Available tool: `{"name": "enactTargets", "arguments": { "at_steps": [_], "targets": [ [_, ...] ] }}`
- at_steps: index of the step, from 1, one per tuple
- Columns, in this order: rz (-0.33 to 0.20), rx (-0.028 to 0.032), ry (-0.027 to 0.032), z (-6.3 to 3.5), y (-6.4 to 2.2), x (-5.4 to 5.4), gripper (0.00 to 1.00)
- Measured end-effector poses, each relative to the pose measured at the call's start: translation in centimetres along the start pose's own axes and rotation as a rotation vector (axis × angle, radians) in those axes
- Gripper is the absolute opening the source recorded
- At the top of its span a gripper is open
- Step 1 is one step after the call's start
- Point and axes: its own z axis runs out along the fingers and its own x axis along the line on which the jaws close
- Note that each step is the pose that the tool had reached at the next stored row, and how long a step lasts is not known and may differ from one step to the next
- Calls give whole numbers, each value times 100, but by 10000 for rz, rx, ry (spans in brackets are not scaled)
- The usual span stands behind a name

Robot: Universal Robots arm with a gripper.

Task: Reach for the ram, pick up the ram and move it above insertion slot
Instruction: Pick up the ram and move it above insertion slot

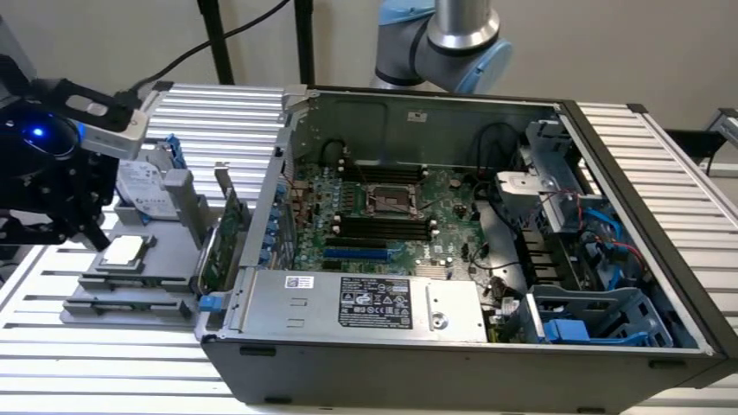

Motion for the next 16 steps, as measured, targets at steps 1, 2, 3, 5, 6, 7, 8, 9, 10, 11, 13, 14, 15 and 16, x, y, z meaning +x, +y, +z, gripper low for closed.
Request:
{"name": "enactTargets", "arguments": {
  "at_steps": [1,2,3,5,6,7,8,9,10,11,13,14,15,16],
  "targets": [
    [-179,0,-1,5,0,0,11],
    [-376,0,-3,11,0,0,11],
    [-555,1,-6,16,0,0,11],
    [-915,1,-8,26,0,0,11],
    [-1095,1,-9,30,0,0,11],
    [-1275,1,-11,35,0,0,11],
    [-1467,1,-12,39,-1,1,11],
    [-1648,0,-12,41,-1,0,11],
    [-1820,2,-5,42,-1,0,11],
    [-1958,6,13,44,-1,0,11],
    [-2156,18,75,43,1,0,11],
    [-2258,24,109,43,1,0,11],
    [-2355,30,138,44,1,1,11],
    [-2452,33,154,43,1,1,11]
  ]
}}
